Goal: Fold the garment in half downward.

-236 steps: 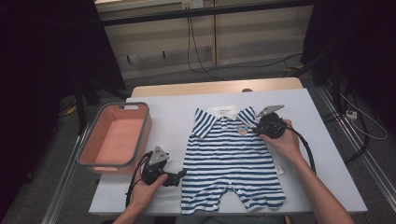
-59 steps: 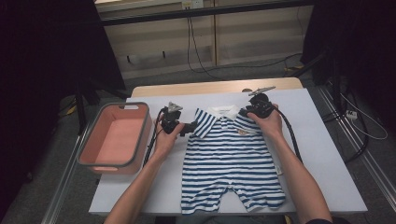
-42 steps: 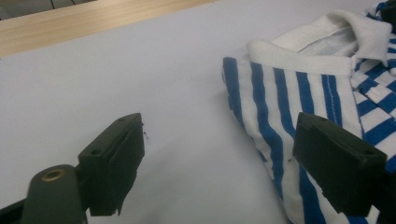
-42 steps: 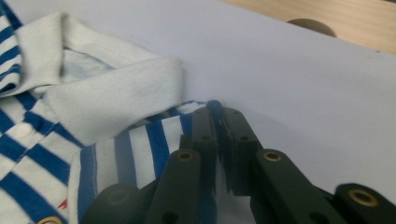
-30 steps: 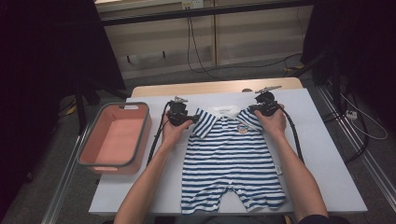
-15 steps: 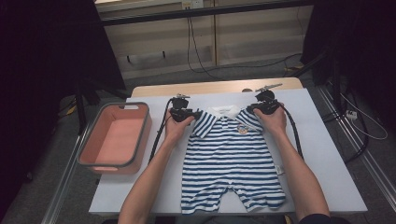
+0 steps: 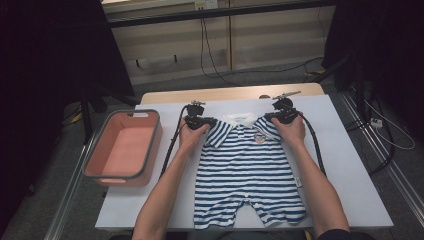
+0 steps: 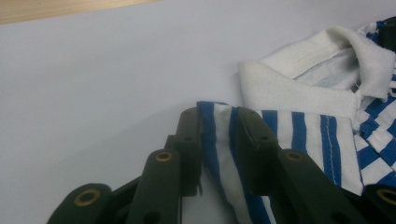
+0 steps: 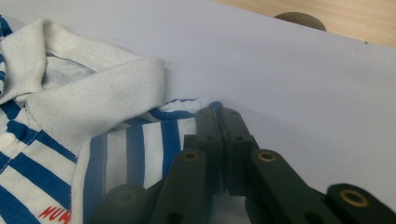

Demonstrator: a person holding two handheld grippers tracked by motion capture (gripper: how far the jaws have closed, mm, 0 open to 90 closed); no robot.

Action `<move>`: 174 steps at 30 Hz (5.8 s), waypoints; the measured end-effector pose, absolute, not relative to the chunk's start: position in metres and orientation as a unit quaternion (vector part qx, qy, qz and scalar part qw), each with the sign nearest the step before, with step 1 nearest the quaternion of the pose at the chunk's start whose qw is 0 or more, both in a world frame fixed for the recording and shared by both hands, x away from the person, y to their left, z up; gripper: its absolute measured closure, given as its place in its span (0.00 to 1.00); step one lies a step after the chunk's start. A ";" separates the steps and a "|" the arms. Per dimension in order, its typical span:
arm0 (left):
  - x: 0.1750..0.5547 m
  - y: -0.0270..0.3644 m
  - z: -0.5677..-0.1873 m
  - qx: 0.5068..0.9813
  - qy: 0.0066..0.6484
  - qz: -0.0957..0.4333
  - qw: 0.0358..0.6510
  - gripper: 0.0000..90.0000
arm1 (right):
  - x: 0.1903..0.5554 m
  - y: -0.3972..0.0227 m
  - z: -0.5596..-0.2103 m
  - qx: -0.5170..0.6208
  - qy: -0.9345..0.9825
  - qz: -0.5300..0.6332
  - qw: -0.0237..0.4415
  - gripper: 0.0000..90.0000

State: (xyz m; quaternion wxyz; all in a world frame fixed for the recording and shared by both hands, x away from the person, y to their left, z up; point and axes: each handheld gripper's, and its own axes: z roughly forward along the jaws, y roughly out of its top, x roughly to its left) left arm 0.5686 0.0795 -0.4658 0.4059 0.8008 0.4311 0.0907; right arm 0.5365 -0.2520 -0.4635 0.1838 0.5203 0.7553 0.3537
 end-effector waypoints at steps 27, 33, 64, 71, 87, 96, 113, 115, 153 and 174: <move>0.564 0.093 -0.436 0.782 0.404 0.104 0.464 0.98 | 0.526 -0.264 -0.432 0.502 0.730 0.427 0.184 0.98; 0.563 0.098 -0.424 0.772 0.399 0.118 0.480 0.98 | 0.525 -0.268 -0.422 0.502 0.720 0.442 0.188 0.98; 0.567 0.106 -0.376 0.746 0.371 0.147 0.532 0.98 | 0.533 -0.272 -0.369 0.486 0.692 0.490 0.210 0.98; 0.563 0.111 -0.362 0.743 0.357 0.144 0.547 0.98 | 0.531 -0.277 -0.364 0.479 0.684 0.513 0.198 0.98; 0.564 0.116 -0.336 0.728 0.350 0.159 0.567 0.98 | 0.531 -0.274 -0.331 0.463 0.680 0.526 0.214 0.98; 0.560 0.118 -0.344 0.737 0.345 0.156 0.560 0.98 | 0.528 -0.271 -0.338 0.460 0.682 0.530 0.208 0.98; 0.541 0.115 -0.369 0.756 0.332 0.153 0.543 0.98 | 0.510 -0.271 -0.373 0.462 0.685 0.531 0.188 0.98; 0.537 0.115 -0.371 0.755 0.331 0.151 0.545 0.98 | 0.507 -0.271 -0.376 0.461 0.687 0.530 0.188 0.98; 0.481 0.111 -0.398 0.795 0.278 0.150 0.518 0.97 | 0.452 -0.253 -0.394 0.407 0.741 0.500 0.188 0.98; 0.454 0.117 -0.403 0.809 0.257 0.136 0.510 0.97 | 0.417 -0.255 -0.402 0.392 0.752 0.494 0.190 0.98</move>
